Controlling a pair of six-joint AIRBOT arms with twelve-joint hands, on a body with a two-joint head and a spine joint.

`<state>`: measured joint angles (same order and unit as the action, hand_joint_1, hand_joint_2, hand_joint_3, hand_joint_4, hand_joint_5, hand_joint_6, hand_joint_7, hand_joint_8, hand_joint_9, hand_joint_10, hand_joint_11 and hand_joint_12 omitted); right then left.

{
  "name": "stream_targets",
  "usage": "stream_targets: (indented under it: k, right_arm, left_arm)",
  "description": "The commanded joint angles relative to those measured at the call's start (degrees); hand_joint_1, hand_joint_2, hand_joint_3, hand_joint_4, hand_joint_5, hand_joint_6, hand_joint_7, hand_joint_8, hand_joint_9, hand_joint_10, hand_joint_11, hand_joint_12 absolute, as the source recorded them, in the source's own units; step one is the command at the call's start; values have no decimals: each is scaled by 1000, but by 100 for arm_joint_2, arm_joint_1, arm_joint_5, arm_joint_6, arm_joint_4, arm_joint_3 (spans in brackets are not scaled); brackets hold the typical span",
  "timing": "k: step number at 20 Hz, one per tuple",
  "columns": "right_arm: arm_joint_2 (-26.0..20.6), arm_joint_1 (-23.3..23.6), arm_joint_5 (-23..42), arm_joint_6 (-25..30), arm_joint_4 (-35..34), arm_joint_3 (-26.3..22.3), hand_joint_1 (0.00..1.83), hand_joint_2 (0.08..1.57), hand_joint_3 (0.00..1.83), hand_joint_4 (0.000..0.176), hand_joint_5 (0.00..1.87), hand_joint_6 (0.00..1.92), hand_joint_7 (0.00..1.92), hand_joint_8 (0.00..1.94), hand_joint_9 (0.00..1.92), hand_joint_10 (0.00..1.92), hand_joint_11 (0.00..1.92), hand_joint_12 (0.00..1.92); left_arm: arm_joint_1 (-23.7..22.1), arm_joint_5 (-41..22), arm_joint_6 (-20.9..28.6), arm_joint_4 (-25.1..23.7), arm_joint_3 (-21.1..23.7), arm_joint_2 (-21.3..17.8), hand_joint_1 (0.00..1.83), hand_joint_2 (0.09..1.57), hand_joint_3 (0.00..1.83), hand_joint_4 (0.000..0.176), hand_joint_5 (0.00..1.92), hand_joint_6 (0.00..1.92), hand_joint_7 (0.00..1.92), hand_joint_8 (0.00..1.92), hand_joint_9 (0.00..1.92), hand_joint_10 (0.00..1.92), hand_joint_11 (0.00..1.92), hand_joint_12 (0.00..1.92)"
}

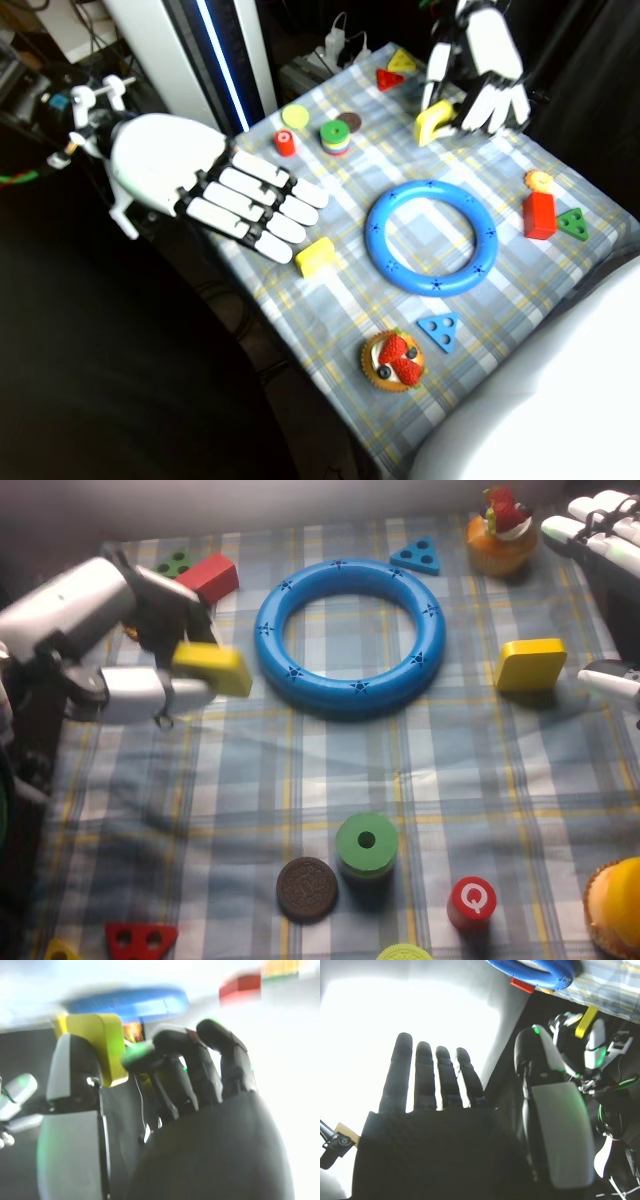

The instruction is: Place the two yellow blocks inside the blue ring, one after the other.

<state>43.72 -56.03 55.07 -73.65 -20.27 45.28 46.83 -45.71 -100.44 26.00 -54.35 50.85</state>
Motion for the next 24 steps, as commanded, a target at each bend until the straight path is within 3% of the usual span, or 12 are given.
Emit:
stream_targets:
  k: [1, 4, 5, 8, 10, 14, 16, 17, 18, 19, 21, 24]
  right_arm:
    - [4, 29, 711, 28, 81, 22, 585, 1289, 1, 0, 0, 0, 0, 0, 0, 0, 0, 609]
    - [6, 30, 714, 29, 81, 22, 618, 1285, 0, 0, 0, 0, 0, 0, 0, 0, 0, 498]
    - [6, 30, 714, 29, 82, 23, 613, 1284, 0, 0, 0, 0, 0, 0, 0, 0, 0, 580]
    - [7, 29, 713, 29, 90, 39, 649, 1272, 0, 0, 0, 0, 0, 0, 6, 2, 0, 624]
    - [30, 29, 707, 59, 131, 83, 610, 1287, 1, 0, 0, 0, 0, 0, 0, 0, 0, 410]
    - [189, 64, 597, 155, 229, 234, 564, 1304, 0, 0, 0, 0, 0, 0, 1, 0, 0, 579]
    - [268, 130, 553, 167, 249, 295, 521, 1315, 1, 0, 0, 0, 0, 0, 32, 13, 0, 759]
    - [305, 163, 528, 167, 250, 329, 512, 1318, 1, 0, 0, 0, 0, 0, 42, 19, 0, 973]
    - [333, 197, 485, 167, 250, 357, 512, 1318, 1, 0, 0, 0, 0, 0, 42, 19, 0, 973]
    - [370, 257, 383, 168, 249, 406, 519, 1312, 0, 0, 0, 0, 0, 0, 52, 25, 0, 1072]
    - [445, 346, 211, 168, 246, 490, 568, 1300, 0, 0, 0, 0, 0, 0, 65, 37, 0, 1123]
    - [608, 429, -72, 168, 88, 677, 629, 1292, 0, 0, 0, 0, 33, 8, 112, 95, 0, 1382]
  left_arm:
    - [-148, -660, 71, -214, -16, 36, 1161, 1113, 0, 0, 981, 975, 1048, 1451, 553, 1770, 0, 1921]
    - [-657, -270, 70, -254, -423, 451, 1153, 1124, 4, 0, 955, 1020, 945, 1567, 548, 1861, 9, 1921]
    - [-851, -28, 70, -254, -624, 634, 1231, 1141, 0, 0, 918, 897, 957, 1368, 612, 1639, 1, 1918]
    - [-1371, 695, -27, -218, -1180, 1147, 1255, 1131, 0, 0, 976, 738, 960, 1322, 665, 1665, 65, 1921]
    - [-1645, 1210, -438, 115, -1602, 1576, 1256, 1132, 0, 0, 989, 710, 946, 1345, 606, 1709, 2, 1921]
    - [-1732, 1866, -773, 769, -2364, 2206, 1261, 1117, 0, 0, 1006, 730, 984, 1272, 557, 1546, 0, 1921]
    - [-1738, 2131, -1147, 1224, -2663, 2471, 1242, 1129, 7, 0, 862, 1001, 1034, 1096, 570, 1252, 0, 1704]
    - [-1721, 2151, -1226, 1282, -2678, 2507, 1010, 1082, 0, 45, 471, 438, 635, 353, 279, 702, 0, 1202]
    - [-1705, 2140, -1237, 1285, -2662, 2514, 1010, 1082, 0, 45, 471, 438, 635, 353, 279, 702, 0, 1202]
    - [-1699, 2109, -1237, 1264, -2620, 2507, 760, 1126, 4, 124, 72, 66, 116, 22, 22, 209, 0, 411]
    - [-1683, 2011, -1227, 1226, -2502, 2426, 588, 1172, 14, 122, 14, 12, 22, 4, 4, 41, 0, 81]
    - [-1545, 1461, -402, 472, -2042, 2049, 143, 1437, 42, 92, 0, 0, 0, 0, 0, 0, 0, 0]
